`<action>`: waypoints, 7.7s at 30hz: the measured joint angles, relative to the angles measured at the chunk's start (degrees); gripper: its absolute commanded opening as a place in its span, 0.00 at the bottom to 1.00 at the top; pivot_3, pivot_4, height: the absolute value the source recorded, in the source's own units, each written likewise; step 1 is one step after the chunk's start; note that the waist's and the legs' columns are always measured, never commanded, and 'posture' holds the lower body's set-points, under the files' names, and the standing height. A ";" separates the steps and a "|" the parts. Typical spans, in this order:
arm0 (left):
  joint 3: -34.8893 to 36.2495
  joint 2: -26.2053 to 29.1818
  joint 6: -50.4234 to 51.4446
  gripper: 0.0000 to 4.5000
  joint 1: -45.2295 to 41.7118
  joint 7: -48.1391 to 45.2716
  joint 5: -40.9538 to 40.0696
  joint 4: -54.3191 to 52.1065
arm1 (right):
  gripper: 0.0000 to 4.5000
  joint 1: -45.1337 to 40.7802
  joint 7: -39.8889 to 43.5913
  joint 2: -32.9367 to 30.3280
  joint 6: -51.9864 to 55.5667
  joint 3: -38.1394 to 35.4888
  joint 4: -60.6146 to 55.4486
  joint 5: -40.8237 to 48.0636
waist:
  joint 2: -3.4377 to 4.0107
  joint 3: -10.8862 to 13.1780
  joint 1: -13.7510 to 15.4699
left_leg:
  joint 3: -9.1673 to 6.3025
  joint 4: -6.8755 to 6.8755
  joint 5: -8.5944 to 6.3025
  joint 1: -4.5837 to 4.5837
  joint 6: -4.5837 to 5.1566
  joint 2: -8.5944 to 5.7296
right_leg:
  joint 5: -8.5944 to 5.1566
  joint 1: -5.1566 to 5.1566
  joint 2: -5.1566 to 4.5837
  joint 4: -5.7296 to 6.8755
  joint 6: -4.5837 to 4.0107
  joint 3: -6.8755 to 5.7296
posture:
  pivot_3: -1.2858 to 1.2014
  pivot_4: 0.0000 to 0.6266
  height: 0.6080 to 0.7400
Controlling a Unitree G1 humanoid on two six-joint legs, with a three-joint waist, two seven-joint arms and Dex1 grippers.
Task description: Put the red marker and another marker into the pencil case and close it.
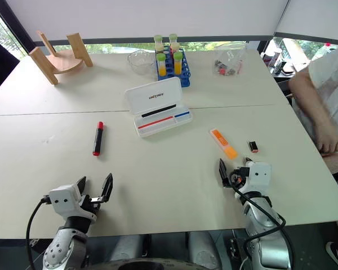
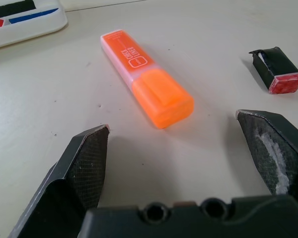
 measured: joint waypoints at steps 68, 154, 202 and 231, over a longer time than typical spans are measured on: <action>-15.73 18.12 -2.81 0.45 -83.38 -59.31 7.42 78.61 | 1.00 -30.28 33.35 -43.48 34.28 -6.17 -10.66 32.11 | 0.16 0.66 0.29 | -0.21 0.22 -0.02 -0.29 0.12 -0.12 | 0.20 -0.16 0.02 0.27 0.41 -0.25 | 0.52 0.24 1.00; 15.89 40.28 36.57 0.07 -48.53 -38.72 -19.20 8.17 | 1.00 -36.37 37.73 -43.35 31.15 -2.16 -5.74 29.69 | 0.02 0.78 0.48 | -0.10 0.20 0.10 -0.20 -0.12 -0.18 | 0.21 -0.13 -0.23 0.37 0.38 -0.23 | 0.52 0.24 1.00; 26.12 48.09 49.12 0.99 -35.73 -52.97 -36.28 -4.96 | 1.00 -43.69 30.31 -33.36 32.04 14.83 23.44 13.77 | 0.02 0.96 -0.09 | -0.11 0.38 0.04 -0.16 0.02 -0.04 | 0.21 -0.16 -0.12 0.63 0.40 -0.17 | 0.52 0.24 1.00; 30.69 54.96 48.38 1.00 -31.56 -49.19 -42.75 -5.71 | 0.18 -60.81 54.78 -16.46 26.70 35.07 13.02 15.15 | 0.21 1.16 -0.54 | -0.12 0.19 0.08 -0.21 -0.06 0.00 | 0.19 -0.37 -0.06 0.65 0.33 -0.19 | 0.52 0.24 1.00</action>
